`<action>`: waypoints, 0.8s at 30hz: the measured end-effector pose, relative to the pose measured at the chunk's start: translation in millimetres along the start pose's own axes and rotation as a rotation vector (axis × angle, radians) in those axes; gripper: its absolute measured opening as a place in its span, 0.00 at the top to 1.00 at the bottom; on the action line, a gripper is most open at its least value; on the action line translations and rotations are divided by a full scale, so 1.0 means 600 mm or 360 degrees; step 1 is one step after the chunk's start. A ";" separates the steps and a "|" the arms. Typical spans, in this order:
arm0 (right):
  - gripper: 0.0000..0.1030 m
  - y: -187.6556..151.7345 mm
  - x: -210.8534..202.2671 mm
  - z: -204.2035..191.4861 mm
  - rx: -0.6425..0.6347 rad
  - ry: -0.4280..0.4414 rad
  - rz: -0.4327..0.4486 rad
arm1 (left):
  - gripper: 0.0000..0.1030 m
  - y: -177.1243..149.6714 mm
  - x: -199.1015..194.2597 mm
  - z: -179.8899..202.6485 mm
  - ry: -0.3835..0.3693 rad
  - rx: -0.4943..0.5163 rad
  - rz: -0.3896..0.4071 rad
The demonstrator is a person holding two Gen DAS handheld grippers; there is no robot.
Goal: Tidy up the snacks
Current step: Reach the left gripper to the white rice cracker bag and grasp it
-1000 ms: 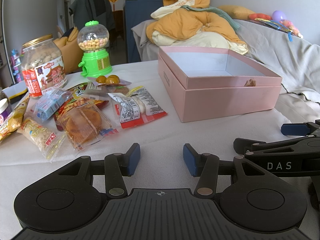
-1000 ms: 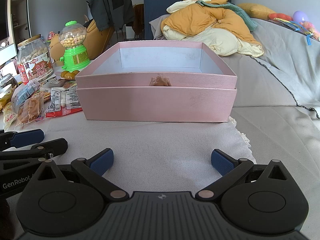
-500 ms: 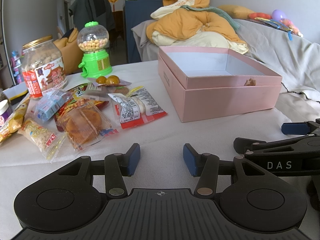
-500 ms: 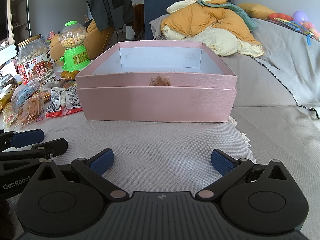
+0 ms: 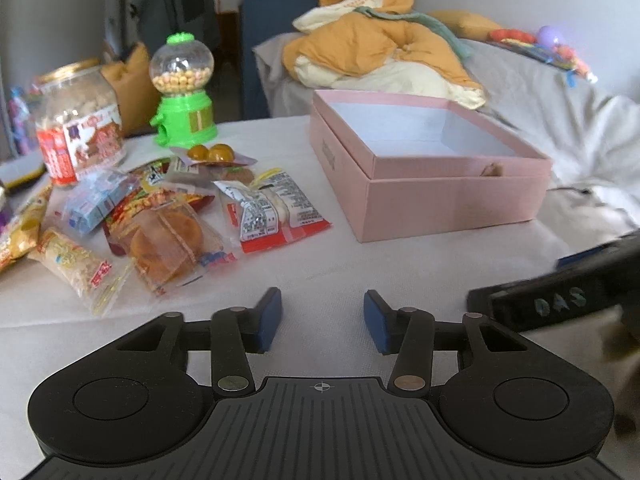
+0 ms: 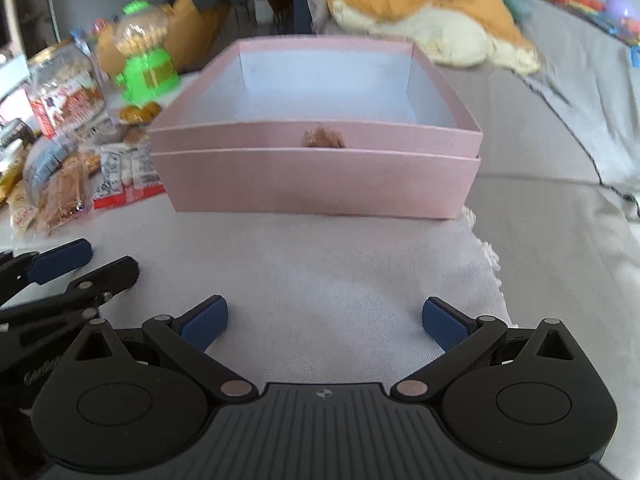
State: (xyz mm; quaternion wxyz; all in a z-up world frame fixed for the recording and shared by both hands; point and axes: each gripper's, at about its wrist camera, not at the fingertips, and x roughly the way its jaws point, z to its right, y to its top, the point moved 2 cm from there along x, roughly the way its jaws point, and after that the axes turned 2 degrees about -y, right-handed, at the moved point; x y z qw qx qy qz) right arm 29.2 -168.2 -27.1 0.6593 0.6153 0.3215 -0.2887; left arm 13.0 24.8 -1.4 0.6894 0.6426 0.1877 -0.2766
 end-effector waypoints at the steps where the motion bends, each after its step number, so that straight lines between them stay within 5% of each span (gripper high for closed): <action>1: 0.00 0.006 0.000 -0.001 -0.0002 -0.0006 -0.0054 | 0.53 0.007 -0.016 -0.022 -0.0058 -0.0043 0.0017; 4: 0.01 0.036 0.010 -0.016 -0.0040 0.0042 -0.0239 | 0.53 0.034 -0.084 -0.111 -0.0046 -0.0170 0.0133; 6: 0.06 0.058 -0.005 -0.050 -0.0075 0.0170 -0.0244 | 0.53 0.052 -0.136 -0.202 0.0039 -0.0300 0.0225; 11: 0.05 0.130 -0.095 -0.200 -0.0411 0.0423 0.0139 | 0.55 0.058 -0.185 -0.456 0.0396 -0.0759 0.0273; 15: 0.05 0.179 -0.116 -0.299 -0.0645 0.0492 0.0326 | 0.55 0.030 -0.111 -0.621 0.0598 -0.1047 0.0092; 19: 0.05 0.187 -0.099 -0.348 -0.0814 0.0490 0.0436 | 0.55 0.015 -0.012 -0.666 0.0561 -0.1000 0.0014; 24: 0.05 0.188 -0.039 -0.330 -0.0721 0.0570 0.0243 | 0.55 0.025 0.082 -0.668 0.0596 -0.0777 -0.0088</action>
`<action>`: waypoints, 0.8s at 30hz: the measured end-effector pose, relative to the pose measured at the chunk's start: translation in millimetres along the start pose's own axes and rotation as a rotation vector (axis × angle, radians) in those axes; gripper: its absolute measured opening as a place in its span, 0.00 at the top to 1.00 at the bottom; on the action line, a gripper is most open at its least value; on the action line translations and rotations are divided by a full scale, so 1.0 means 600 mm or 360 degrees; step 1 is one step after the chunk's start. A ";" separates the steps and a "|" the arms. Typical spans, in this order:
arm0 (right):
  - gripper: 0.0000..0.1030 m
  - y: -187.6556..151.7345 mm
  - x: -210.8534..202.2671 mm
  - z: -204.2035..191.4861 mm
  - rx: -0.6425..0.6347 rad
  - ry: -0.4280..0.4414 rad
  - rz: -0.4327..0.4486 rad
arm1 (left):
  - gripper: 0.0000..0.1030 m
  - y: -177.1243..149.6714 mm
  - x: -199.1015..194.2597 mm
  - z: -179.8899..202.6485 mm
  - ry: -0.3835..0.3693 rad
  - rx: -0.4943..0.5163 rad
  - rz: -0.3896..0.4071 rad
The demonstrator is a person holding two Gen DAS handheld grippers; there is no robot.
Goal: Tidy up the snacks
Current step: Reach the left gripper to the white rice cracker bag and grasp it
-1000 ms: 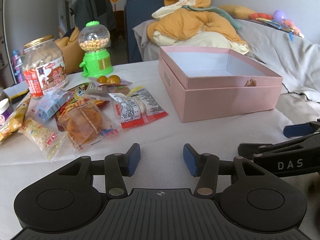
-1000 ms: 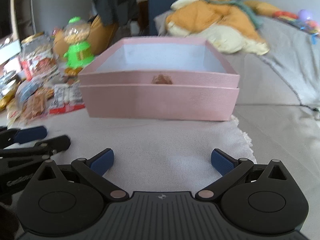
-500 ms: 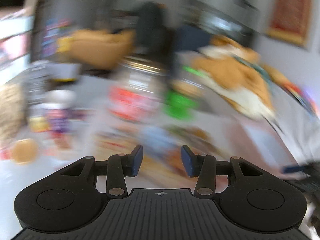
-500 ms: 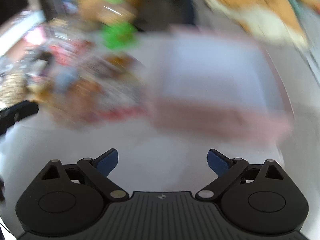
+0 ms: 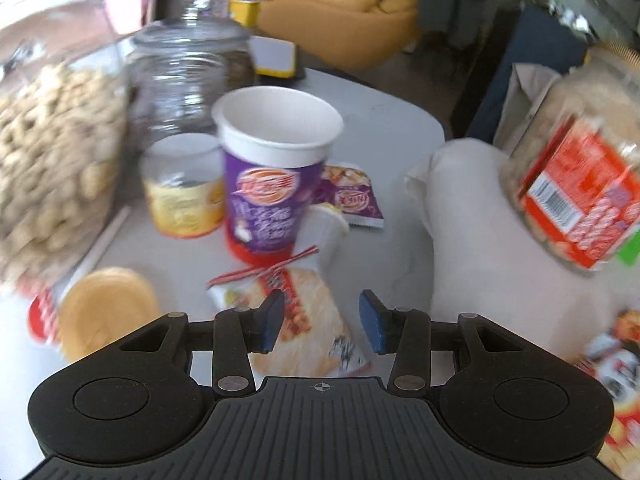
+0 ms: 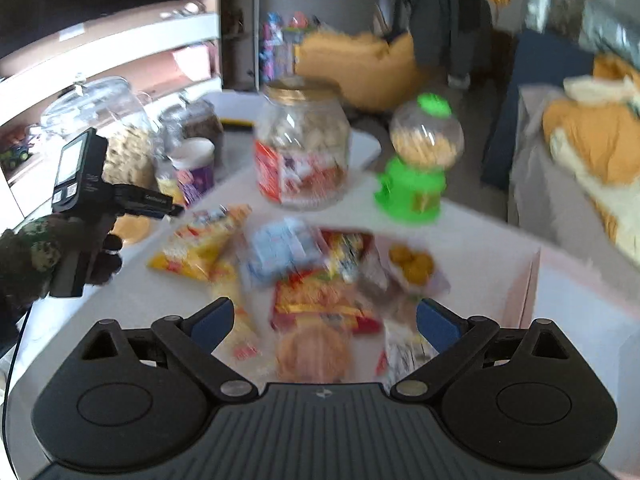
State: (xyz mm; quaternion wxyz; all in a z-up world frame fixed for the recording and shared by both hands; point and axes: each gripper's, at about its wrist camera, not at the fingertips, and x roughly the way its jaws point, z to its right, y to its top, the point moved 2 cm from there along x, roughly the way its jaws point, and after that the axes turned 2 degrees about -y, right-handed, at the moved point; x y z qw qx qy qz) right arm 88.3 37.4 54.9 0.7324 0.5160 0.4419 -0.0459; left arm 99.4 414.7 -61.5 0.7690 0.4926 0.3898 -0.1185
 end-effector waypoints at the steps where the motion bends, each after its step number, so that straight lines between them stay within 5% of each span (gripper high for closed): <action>1: 0.05 -0.006 0.009 0.011 0.0016 -0.0019 -0.0020 | 0.55 0.003 0.014 0.004 0.0029 0.0026 0.0009; 6: 0.05 -0.036 0.026 0.031 0.0007 -0.0083 -0.0062 | 0.51 0.007 0.071 0.008 0.0178 0.0240 -0.0057; 13: 0.05 -0.049 0.041 0.056 0.0052 -0.0064 -0.0079 | 0.50 -0.069 0.019 -0.038 0.0307 0.0577 -0.0140; 15: 0.05 -0.052 0.041 0.056 0.0043 -0.0045 -0.0076 | 0.50 -0.078 -0.015 -0.067 0.0283 0.0496 -0.0134; 19: 0.05 -0.058 0.043 0.051 0.0044 0.0031 -0.0063 | 0.53 -0.082 -0.101 -0.141 0.0272 -0.0011 -0.0046; 22: 0.05 -0.064 0.045 0.050 0.0075 0.0101 -0.0064 | 0.53 -0.095 -0.103 -0.162 0.0267 -0.0271 -0.0155; 24: 0.05 -0.068 0.049 0.047 0.0076 0.0134 -0.0070 | 0.53 -0.102 -0.090 -0.154 0.0214 -0.0307 -0.0195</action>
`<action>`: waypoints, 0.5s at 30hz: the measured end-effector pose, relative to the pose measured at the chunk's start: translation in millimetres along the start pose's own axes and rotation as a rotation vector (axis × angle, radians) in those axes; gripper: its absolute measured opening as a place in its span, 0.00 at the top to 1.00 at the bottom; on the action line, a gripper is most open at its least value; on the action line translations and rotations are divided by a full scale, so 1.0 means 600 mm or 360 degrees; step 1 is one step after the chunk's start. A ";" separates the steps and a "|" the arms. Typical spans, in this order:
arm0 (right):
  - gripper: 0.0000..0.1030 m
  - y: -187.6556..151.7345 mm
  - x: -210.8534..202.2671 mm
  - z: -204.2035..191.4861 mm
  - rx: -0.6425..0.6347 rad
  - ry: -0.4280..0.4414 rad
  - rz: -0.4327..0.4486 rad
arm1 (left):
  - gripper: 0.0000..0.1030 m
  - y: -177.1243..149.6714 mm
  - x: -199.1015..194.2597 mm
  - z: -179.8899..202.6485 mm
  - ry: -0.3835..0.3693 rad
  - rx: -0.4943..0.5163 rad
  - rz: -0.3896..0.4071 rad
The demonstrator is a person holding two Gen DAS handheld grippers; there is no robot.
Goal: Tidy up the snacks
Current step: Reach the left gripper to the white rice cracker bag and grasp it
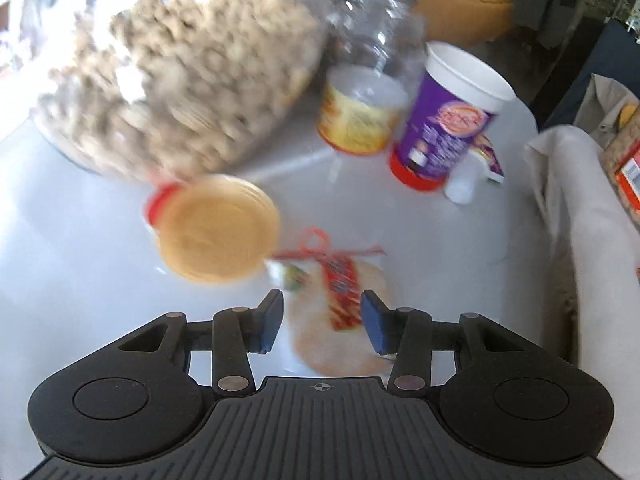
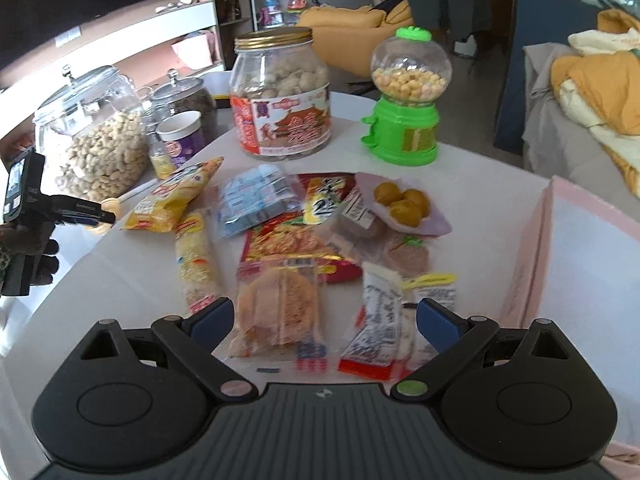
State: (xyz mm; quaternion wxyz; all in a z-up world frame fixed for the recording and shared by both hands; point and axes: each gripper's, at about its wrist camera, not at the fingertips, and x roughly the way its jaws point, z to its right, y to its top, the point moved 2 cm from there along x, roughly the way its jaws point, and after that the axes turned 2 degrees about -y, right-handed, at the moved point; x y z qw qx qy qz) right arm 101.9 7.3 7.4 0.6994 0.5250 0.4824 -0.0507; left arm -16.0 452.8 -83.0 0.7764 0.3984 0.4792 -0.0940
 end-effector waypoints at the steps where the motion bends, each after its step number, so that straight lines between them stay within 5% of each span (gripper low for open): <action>1: 0.05 -0.003 0.001 -0.003 -0.0010 0.0006 0.0000 | 0.53 -0.001 0.004 0.015 0.0006 0.0031 -0.0009; 6: 0.05 -0.021 -0.012 -0.010 -0.0051 0.0015 0.0032 | 0.46 0.009 0.039 0.076 0.0142 0.0212 -0.0080; 9: 0.05 -0.031 -0.019 -0.009 -0.0062 0.0027 0.0031 | 0.21 0.014 0.051 0.090 0.0125 0.0255 -0.0134; 11: 0.05 -0.035 -0.017 -0.012 -0.0083 0.0019 0.0030 | 0.14 0.009 0.055 0.095 0.0094 0.0279 -0.0131; 15: 0.05 -0.034 -0.008 -0.026 -0.0118 -0.0006 0.0020 | 0.25 0.002 0.032 0.083 0.0154 0.0284 -0.0052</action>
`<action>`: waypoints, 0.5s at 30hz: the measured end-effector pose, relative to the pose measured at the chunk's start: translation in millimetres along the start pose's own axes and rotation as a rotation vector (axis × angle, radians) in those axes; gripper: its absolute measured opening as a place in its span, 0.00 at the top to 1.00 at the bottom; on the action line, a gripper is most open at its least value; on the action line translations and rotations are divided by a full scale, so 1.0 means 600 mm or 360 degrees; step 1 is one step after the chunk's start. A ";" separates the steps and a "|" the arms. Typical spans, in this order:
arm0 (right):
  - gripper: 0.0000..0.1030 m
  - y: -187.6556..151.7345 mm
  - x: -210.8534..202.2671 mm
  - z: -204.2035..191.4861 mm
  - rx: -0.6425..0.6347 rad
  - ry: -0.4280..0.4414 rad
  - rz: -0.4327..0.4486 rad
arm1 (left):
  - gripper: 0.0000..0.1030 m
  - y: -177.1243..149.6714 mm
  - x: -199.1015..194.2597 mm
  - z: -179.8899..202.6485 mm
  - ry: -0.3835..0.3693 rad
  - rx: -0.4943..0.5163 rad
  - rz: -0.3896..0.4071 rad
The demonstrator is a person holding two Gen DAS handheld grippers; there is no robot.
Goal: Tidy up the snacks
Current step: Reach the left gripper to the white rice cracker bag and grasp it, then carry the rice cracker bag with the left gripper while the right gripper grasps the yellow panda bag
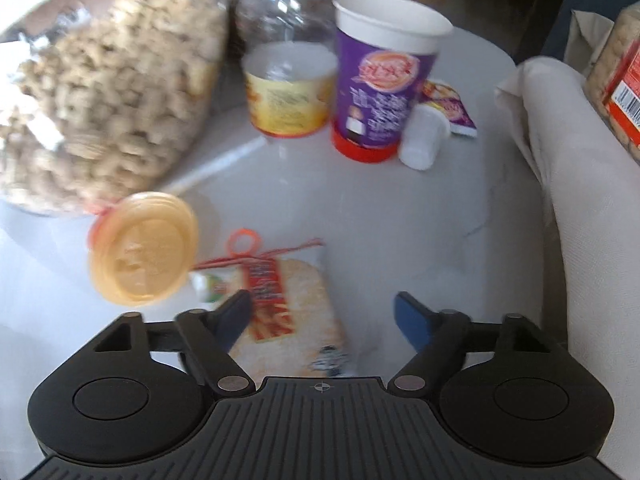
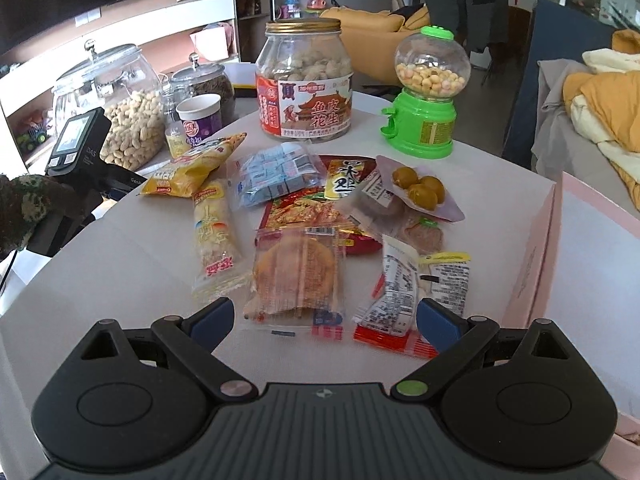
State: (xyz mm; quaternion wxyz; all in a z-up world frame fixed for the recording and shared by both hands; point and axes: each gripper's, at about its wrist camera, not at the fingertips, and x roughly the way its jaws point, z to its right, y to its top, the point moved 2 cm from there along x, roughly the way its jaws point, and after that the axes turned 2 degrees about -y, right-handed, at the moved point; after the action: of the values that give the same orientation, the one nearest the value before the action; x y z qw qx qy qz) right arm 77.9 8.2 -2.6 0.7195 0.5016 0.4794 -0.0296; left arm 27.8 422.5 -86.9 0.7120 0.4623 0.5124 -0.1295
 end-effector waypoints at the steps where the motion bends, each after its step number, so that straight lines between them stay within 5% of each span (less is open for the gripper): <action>1: 0.05 0.001 0.000 -0.002 -0.0003 0.0003 0.0001 | 0.25 -0.004 -0.008 -0.005 0.0082 0.0038 0.0029; 3: 0.05 0.003 -0.003 -0.008 -0.0013 0.0016 0.0011 | 0.26 -0.011 -0.012 -0.017 0.0174 0.0073 0.0026; 8: 0.05 0.006 0.006 -0.023 -0.0025 0.0049 -0.0018 | 0.22 -0.012 0.007 -0.044 0.0020 -0.0142 -0.0044; 15: 0.05 -0.003 0.006 -0.046 -0.0083 0.0022 -0.0056 | 0.21 -0.005 0.034 -0.020 0.0070 -0.0052 -0.0040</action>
State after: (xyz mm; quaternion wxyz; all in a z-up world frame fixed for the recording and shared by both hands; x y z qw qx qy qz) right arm 60.7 29.8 -7.2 0.7284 0.4743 0.4937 -0.0262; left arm 27.7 436.4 -106.4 0.7065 0.4468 0.5357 -0.1197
